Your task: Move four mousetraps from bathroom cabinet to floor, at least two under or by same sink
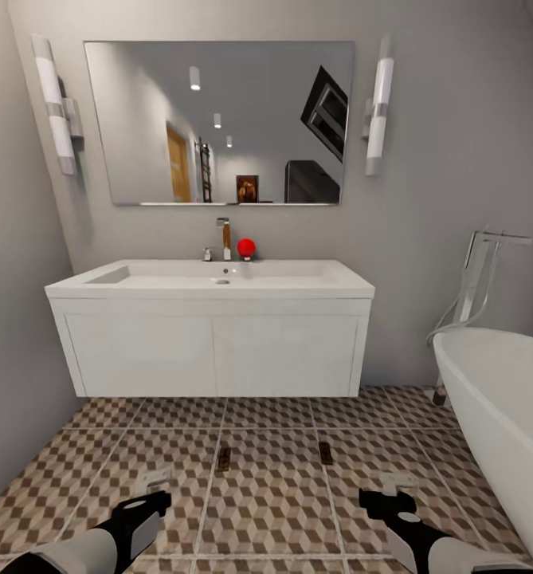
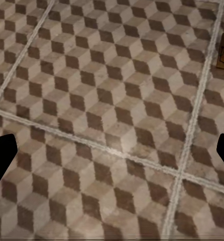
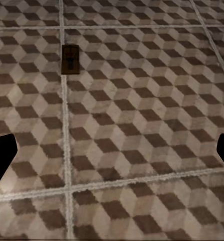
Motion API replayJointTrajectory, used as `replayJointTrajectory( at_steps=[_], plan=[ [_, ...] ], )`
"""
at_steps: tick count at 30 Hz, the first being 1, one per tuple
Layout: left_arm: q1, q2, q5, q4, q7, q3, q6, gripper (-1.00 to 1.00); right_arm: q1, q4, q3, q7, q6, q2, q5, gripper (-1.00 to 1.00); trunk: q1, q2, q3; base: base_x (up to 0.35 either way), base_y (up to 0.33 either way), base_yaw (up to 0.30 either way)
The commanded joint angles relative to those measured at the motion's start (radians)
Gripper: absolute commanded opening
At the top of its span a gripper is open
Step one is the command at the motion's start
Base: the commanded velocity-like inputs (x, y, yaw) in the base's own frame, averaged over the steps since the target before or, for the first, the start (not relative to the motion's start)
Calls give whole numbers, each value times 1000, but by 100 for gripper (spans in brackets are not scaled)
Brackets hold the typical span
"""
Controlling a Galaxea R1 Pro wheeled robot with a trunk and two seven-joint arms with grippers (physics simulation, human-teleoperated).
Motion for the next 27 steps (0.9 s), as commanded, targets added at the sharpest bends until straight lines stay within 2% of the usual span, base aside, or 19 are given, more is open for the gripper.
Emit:
replayJointTrajectory(
  at_steps=[1,12,18,27],
  plan=[
    [1,1,11,3,-1,-8,-2,100,0,4,5,-1,-1,-4,-7,100,-4,7,2,0,0,0],
    [11,1,16,17,-13,-8,-3,100,-4,8,5,-2,69,-45,-7,100,-46,84,37,0,0,0],
    [24,-1,16,18,-15,-8,-1,100,-5,8,5,-3,78,-56,-7,100,-69,126,55,0,0,0],
    [75,-5,14,18,-19,-9,1,100,15,8,5,-3,82,-62,-7,100,-104,189,84,0,0,0]
  ],
)
